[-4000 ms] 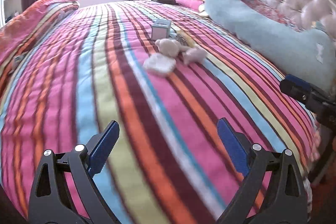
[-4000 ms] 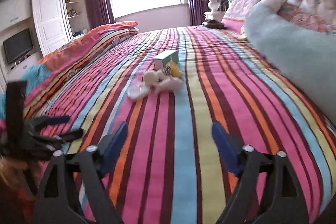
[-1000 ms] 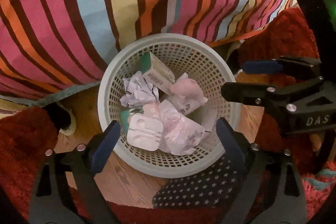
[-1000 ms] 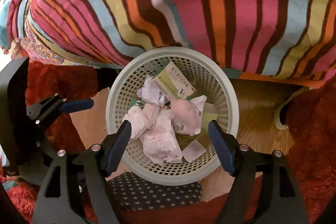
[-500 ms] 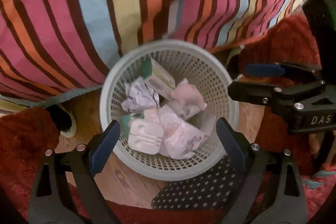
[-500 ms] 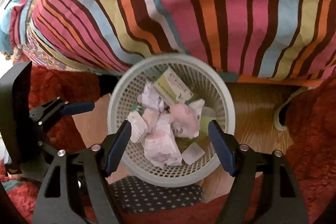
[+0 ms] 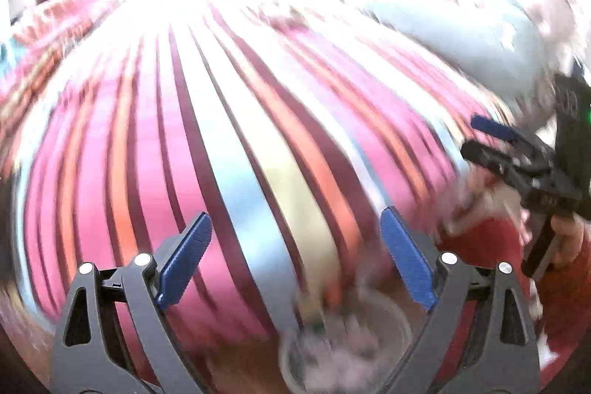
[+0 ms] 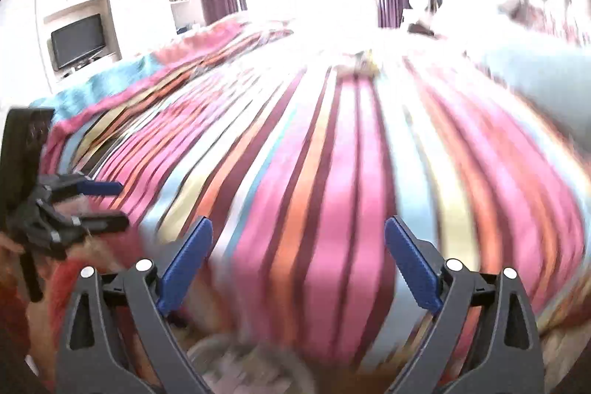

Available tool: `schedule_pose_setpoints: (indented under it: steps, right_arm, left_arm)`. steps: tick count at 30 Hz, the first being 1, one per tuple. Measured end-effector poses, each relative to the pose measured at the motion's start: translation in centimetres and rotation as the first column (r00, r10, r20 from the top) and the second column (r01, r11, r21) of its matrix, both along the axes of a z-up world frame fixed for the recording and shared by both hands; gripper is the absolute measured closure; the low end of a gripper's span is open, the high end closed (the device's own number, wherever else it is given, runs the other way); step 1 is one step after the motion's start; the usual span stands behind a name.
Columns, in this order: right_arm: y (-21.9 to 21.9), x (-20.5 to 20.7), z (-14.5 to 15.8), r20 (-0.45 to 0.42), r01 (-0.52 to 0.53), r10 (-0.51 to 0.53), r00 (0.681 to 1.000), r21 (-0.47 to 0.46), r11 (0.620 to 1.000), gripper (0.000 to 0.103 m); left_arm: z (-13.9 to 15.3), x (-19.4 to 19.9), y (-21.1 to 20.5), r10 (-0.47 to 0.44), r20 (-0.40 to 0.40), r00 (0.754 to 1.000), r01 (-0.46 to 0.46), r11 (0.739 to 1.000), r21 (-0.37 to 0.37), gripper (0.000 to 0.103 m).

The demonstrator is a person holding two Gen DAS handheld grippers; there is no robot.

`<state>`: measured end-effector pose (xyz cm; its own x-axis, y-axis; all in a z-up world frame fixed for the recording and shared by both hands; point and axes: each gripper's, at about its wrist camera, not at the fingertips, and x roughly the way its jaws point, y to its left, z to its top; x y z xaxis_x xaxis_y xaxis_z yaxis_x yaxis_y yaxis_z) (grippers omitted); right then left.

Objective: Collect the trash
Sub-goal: 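Grasp the teal mosquito-liquid box with the left tool while the right tool grasps the crowned plush toy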

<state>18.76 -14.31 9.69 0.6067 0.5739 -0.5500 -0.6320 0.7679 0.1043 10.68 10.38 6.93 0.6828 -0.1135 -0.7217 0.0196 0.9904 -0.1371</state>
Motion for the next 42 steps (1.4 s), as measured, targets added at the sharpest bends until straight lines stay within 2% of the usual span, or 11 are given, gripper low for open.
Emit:
schedule_pose_setpoints:
  steps: [7, 11, 16, 18, 21, 26, 30, 31, 32, 36, 42]
  right_arm:
    - [10.5, 20.0, -0.6, -0.117, 0.096, -0.096, 0.988, -0.005, 0.995, 0.011]
    - [13.8, 26.8, -2.4, -0.205, 0.190, -0.177, 0.962, 0.044, 0.981, 0.011]
    - [14.5, 31.2, -3.9, -0.257, 0.273, -0.249, 0.934, 0.061, 0.960, 0.011]
    - [15.0, 32.9, -4.7, -0.276, 0.288, -0.271, 0.922, 0.022, 0.957, 0.011]
    - [14.6, 34.6, -5.3, -0.340, 0.284, -0.246, 0.908, 0.066, 0.957, 0.011]
    - [16.1, 36.3, -5.2, -0.291, 0.266, -0.264, 0.920, -0.034, 0.963, 0.011]
    - [16.2, 36.4, -5.6, -0.294, 0.239, -0.247, 0.923, -0.064, 0.969, 0.012]
    - [15.9, 36.4, -5.5, -0.298, 0.236, -0.240, 0.924, -0.050, 0.970, 0.012]
    - [15.6, 36.4, -5.5, -0.300, 0.227, -0.227, 0.927, -0.035, 0.973, 0.014]
    - [14.1, 36.8, -5.5, -0.319, 0.219, -0.200, 0.926, 0.024, 0.975, 0.052]
    - [14.0, 36.4, -5.1, -0.313, 0.167, -0.136, 0.940, 0.074, 0.983, 0.054]
  left_arm:
    - [4.9, 24.7, 5.8, 0.110, 0.091, 0.990, -0.115, 0.992, 0.055, 0.013]
    - [5.9, 38.5, 5.3, 0.094, 0.030, 0.995, -0.096, 0.991, 0.095, 0.013]
    - [3.7, 47.7, 3.8, 0.047, -0.055, 0.997, -0.037, 0.985, 0.168, 0.013]
    - [2.5, 50.1, 3.9, 0.056, -0.091, 0.994, -0.037, 0.979, 0.198, 0.013]
    - [1.3, 53.3, 4.6, 0.032, -0.145, 0.989, -0.005, 0.984, 0.179, 0.013]
    - [0.3, 57.1, 4.3, -0.006, -0.159, 0.987, 0.033, 0.986, 0.166, 0.013]
    - [-2.1, 59.3, 3.0, -0.043, -0.242, 0.969, 0.105, 0.963, 0.249, 0.013]
    - [-2.6, 59.5, 3.0, -0.042, -0.251, 0.967, 0.107, 0.962, 0.251, 0.020]
    - [-3.0, 59.6, 3.3, -0.035, -0.253, 0.967, 0.097, 0.966, 0.239, 0.058]
    - [-3.6, 59.1, 4.2, -0.029, -0.248, 0.968, 0.075, 0.981, 0.179, 0.056]
    - [-0.6, 54.2, 8.2, 0.017, -0.125, 0.992, -0.002, 0.992, 0.124, 0.056]
